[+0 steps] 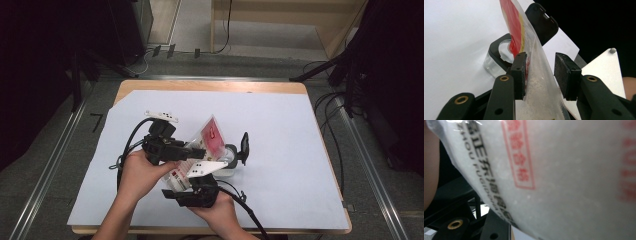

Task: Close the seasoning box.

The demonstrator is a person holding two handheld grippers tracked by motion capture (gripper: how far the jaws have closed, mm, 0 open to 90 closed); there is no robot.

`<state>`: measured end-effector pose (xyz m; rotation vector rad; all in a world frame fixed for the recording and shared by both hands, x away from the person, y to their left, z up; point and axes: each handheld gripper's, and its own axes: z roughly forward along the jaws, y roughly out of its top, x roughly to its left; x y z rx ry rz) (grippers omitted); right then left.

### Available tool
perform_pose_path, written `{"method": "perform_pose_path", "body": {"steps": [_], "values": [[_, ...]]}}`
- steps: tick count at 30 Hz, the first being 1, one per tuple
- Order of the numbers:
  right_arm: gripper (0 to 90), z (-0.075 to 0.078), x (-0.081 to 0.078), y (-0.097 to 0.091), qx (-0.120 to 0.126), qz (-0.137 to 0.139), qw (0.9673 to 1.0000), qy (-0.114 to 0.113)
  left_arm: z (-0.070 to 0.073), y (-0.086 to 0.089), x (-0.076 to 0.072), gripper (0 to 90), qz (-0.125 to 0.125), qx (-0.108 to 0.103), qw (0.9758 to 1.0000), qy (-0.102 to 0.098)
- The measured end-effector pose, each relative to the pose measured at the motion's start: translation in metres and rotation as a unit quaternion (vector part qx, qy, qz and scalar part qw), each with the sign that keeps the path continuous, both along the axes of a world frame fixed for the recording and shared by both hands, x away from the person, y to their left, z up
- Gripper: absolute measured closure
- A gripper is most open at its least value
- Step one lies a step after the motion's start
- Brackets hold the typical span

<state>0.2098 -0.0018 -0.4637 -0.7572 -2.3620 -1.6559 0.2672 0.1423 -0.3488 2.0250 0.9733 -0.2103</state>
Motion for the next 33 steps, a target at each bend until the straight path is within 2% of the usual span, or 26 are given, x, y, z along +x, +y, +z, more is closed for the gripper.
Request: {"method": "perform_pose_path", "body": {"steps": [4, 7, 12, 16, 21, 27, 32, 33], "values": [[58.3, 0.0, -0.001, 0.002, -0.006, 0.006, 0.9999, -0.011, 0.001, -0.002, 0.001, 73.1, 0.008, 0.019, 0.9998, 0.0], [56.6, 0.002, -0.003, 0.004, -0.016, 0.006, 0.9994, -0.028, 0.002, -0.004, 0.002, 76.7, 0.01, 0.023, 0.9997, -0.002], [57.3, 0.004, -0.003, 0.007, -0.037, 0.005, 0.9981, -0.049, 0.003, -0.006, 0.003, 78.6, 0.01, 0.027, 0.9996, -0.007], [60.3, 0.006, -0.001, 0.007, -0.047, 0.002, 0.9977, -0.05, 0.003, -0.006, 0.005, 78.1, 0.012, 0.023, 0.9996, -0.01], [60.7, 0.008, -0.002, 0.006, -0.046, 0.0, 0.9979, -0.045, 0.002, -0.006, 0.007, 76.4, 0.011, 0.014, 0.9998, 0.005], [61.1, 0.011, -0.002, 0.007, -0.048, 0.0, 0.9979, -0.044, 0.001, -0.002, 0.015, 73.7, 0.023, -0.01, 0.9985, 0.049], [61.1, 0.014, -0.001, 0.007, -0.048, 0.003, 0.9979, -0.043, 0.002, -0.001, 0.016, 71.9, 0.024, -0.01, 0.9977, 0.062], [61.1, 0.014, -0.001, 0.007, -0.048, 0.004, 0.9979, -0.042, 0.002, -0.002, 0.017, 72.0, 0.027, -0.004, 0.9975, 0.065]]}}
